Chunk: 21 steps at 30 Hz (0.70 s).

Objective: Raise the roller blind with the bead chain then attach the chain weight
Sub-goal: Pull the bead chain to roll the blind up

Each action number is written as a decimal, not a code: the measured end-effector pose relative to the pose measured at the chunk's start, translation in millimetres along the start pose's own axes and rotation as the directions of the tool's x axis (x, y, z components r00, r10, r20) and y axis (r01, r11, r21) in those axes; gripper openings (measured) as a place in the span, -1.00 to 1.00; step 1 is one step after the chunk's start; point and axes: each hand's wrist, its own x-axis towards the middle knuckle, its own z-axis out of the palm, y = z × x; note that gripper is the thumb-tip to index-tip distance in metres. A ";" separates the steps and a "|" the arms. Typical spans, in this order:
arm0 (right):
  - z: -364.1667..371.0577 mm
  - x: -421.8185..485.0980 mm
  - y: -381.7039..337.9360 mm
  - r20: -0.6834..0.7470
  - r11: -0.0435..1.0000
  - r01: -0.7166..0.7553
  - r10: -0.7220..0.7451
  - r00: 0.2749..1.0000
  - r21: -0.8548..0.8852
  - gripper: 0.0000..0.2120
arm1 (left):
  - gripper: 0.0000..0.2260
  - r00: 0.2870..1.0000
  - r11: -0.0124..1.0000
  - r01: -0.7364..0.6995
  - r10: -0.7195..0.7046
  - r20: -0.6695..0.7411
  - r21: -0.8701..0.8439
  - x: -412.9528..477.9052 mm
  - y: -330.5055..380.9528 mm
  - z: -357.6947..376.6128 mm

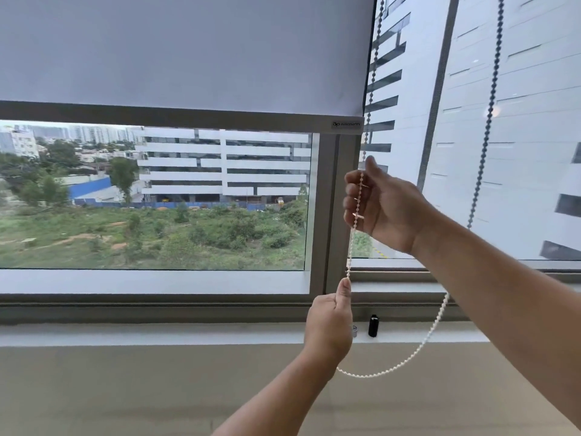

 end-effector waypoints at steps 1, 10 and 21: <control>3.6 1.3 4.5 -0.030 0.999 0.043 -0.042 0.999 0.034 -0.63 | -0.41 1.000 1.000 -0.001 0.001 0.000 0.007 -0.1 0.6 0.1; 18.1 -4.9 40.8 -0.065 0.974 0.189 -0.182 0.981 0.127 -0.58 | -0.43 0.997 0.997 0.073 -0.072 0.041 -0.024 2.5 -3.1 0.2; 2.1 -40.3 130.0 -0.107 0.992 0.030 -0.016 0.994 0.126 -0.65 | -0.49 0.992 0.989 -0.100 0.091 0.085 0.108 40.2 36.7 -63.5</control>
